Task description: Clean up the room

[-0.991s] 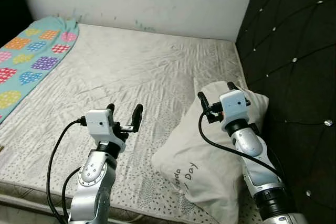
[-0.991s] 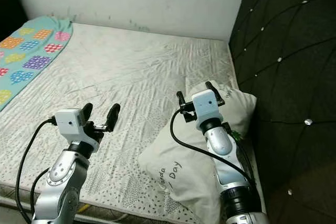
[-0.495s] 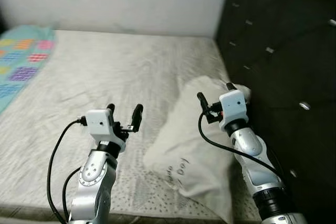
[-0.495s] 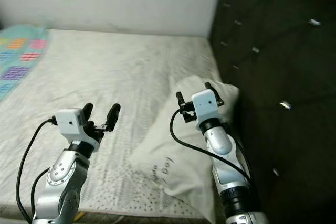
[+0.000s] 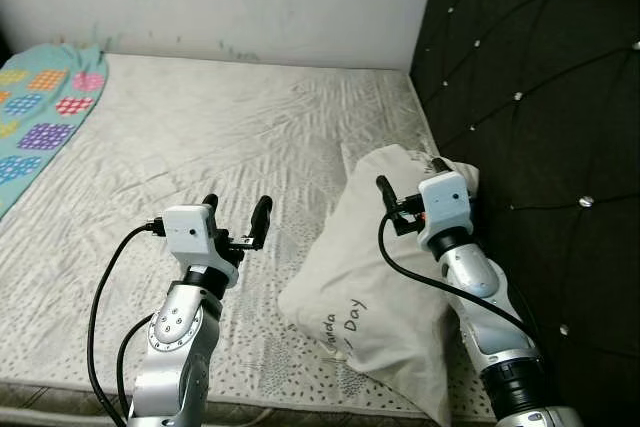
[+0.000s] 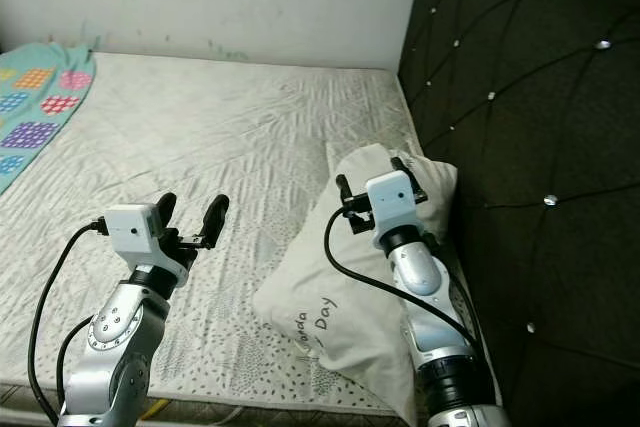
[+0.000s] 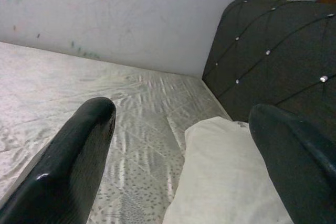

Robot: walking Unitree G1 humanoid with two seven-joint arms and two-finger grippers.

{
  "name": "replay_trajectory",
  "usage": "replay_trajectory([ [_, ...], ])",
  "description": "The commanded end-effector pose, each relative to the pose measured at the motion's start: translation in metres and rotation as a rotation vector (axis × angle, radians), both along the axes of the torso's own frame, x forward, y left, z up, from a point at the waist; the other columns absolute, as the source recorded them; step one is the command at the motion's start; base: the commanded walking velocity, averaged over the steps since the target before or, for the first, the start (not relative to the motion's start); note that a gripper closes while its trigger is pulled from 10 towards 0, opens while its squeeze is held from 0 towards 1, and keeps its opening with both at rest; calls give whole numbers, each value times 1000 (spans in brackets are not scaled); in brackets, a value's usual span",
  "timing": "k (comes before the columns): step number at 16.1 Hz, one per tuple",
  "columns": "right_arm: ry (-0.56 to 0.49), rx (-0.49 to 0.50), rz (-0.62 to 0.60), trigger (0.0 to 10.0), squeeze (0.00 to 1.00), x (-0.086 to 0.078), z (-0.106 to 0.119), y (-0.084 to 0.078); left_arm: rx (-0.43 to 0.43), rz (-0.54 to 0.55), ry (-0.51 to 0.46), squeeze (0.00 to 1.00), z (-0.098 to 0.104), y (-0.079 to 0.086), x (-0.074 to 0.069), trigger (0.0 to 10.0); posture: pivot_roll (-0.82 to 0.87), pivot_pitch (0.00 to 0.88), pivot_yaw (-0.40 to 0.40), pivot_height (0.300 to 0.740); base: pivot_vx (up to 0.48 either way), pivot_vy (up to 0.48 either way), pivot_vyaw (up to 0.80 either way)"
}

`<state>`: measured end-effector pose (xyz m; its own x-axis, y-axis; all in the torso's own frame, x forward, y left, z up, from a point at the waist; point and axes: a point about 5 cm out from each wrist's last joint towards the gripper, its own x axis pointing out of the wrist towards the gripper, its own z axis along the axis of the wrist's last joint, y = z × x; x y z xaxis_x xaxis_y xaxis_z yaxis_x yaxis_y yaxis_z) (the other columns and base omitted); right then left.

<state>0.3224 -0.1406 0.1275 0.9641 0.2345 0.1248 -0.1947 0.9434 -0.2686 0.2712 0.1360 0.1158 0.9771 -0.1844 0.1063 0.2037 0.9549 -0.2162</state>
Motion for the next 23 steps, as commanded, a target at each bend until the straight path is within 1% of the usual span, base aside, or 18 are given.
replay_trajectory([
  [1,-1,10,-7,10000,0,1,2,-2,5,0,14,0,-1,-1,1,10000,-42,0,-23,740,0,0,0],
  [2,1,11,-11,10000,0,1,2,-3,4,0,14,0,-1,-1,1,10000,-42,0,-23,740,0,0,0],
  [4,3,4,-11,10000,0,2,2,-4,5,-1,14,0,-2,-2,2,10000,-42,0,-25,740,0,0,-572],
  [11,4,-5,-6,10000,0,3,3,-4,0,2,17,0,-3,-3,1,10000,-43,0,-31,740,0,0,-800],
  [18,0,2,4,10000,0,-3,1,-3,-2,10,16,0,0,0,-1,10000,-41,0,-29,740,0,0,0],
  [20,6,7,10,10000,0,-5,0,-3,-1,10,15,0,1,1,-2,10000,-41,9,-29,726,0,0,0],
  [23,14,9,19,10000,0,-10,-2,-2,-4,19,14,0,3,3,-3,10000,-43,26,-29,681,0,0,0],
])
